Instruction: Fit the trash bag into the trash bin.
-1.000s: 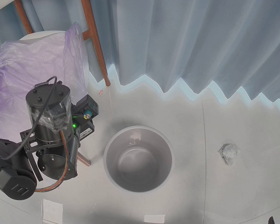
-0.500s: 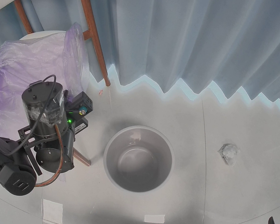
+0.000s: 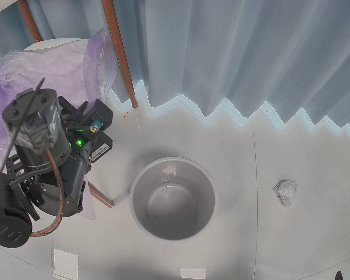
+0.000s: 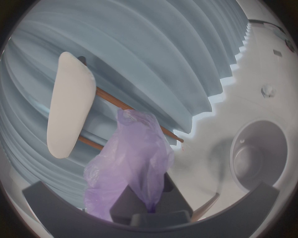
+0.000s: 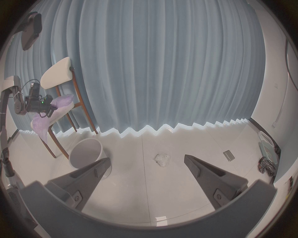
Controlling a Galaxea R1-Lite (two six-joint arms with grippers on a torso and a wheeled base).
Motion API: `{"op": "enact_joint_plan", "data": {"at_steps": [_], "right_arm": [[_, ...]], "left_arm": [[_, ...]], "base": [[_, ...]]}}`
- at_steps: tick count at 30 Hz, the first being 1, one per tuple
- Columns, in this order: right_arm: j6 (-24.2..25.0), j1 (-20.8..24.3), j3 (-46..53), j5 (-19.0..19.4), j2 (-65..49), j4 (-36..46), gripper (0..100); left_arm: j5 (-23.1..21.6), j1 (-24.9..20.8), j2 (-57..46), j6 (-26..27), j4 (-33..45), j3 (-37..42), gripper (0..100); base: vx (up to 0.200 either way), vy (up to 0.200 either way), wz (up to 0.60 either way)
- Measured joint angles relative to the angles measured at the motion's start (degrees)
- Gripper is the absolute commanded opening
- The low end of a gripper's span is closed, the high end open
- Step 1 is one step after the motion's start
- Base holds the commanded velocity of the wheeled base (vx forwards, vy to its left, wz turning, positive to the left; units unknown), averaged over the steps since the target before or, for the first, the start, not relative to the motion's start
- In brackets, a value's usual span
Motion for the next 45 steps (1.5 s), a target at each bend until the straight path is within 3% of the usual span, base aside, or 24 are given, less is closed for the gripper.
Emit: {"op": "enact_joint_plan", "data": {"at_steps": [5,12,16,21,32,41,45], "right_arm": [[0.0,0.0,0.0,0.0,0.0,0.0,100],[0.0,0.0,0.0,0.0,0.0,0.0,100],[0.0,0.0,0.0,0.0,0.0,0.0,100],[0.0,0.0,0.0,0.0,0.0,0.0,100],[0.0,0.0,0.0,0.0,0.0,0.0,100],[0.0,0.0,0.0,0.0,0.0,0.0,100],[0.0,0.0,0.0,0.0,0.0,0.0,100]], "left_arm": [[-0.9,-1.5,-2.8,-1.4,0.1,-1.2,0],[-12.8,-2.0,-4.7,-5.1,2.1,0.2,0],[-15.4,-1.7,-5.4,-6.9,6.6,1.4,0],[-17.2,-1.7,-6.6,-14.8,11.3,1.7,0],[-26.2,-1.3,-12.5,-31.2,27.8,-0.7,0],[-46.5,6.5,-16.6,-36.2,30.9,-3.5,0],[-56.3,9.8,-18.2,-42.3,31.2,-3.0,0]], "base": [[0.000,0.000,0.00],[0.000,0.000,0.00],[0.000,0.000,0.00],[0.000,0.000,0.00],[0.000,0.000,0.00],[0.000,0.000,0.00],[0.000,0.000,0.00]]}}
